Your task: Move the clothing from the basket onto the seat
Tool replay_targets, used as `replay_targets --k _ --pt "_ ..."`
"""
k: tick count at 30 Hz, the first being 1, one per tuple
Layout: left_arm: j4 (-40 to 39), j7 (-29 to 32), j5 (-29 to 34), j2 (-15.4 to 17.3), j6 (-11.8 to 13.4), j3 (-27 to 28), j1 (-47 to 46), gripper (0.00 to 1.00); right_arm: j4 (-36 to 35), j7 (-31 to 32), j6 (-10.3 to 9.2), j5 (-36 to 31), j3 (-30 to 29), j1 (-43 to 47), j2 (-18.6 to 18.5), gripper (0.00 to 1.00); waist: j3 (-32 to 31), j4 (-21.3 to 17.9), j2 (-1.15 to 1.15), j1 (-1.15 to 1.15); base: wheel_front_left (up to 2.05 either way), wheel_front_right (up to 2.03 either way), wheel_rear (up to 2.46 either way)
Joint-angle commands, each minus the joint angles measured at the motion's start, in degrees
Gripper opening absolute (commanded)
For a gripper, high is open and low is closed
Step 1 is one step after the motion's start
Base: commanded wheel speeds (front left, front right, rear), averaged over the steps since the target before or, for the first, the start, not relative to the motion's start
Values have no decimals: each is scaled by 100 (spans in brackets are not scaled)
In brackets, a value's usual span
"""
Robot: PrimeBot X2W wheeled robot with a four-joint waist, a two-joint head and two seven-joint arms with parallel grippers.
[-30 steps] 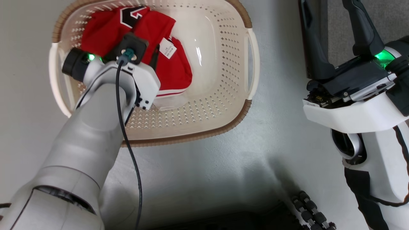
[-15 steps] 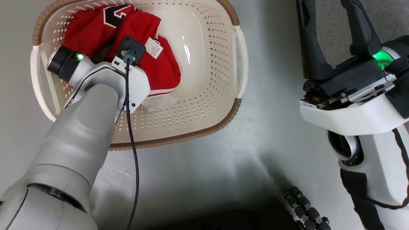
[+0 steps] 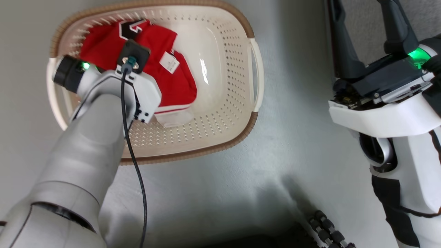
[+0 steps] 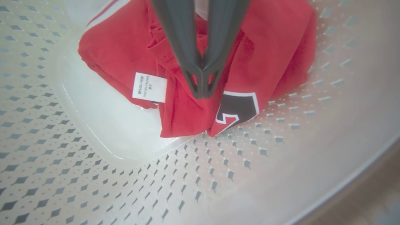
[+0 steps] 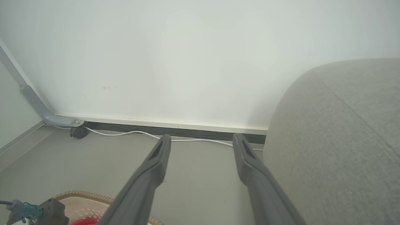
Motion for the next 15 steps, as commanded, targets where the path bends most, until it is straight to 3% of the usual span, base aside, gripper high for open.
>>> replay_targets --k 1,9,15 --pt "-30 -161 -94 77 -72 113 287 0 -57 -28 8 53 18 187 -29 100 -285 138 0 0 0 0 0" --pt "-211 -418 -372 -50 -228 177 799 0 327 -28 8 100 -9 342 -205 100 -1330 544 0 0 0 0 0" --pt "-1069 -426 -587 -71 -161 401 1360 0 612 -28 8 126 -48 596 -274 100 -2116 813 0 0 0 0 0"
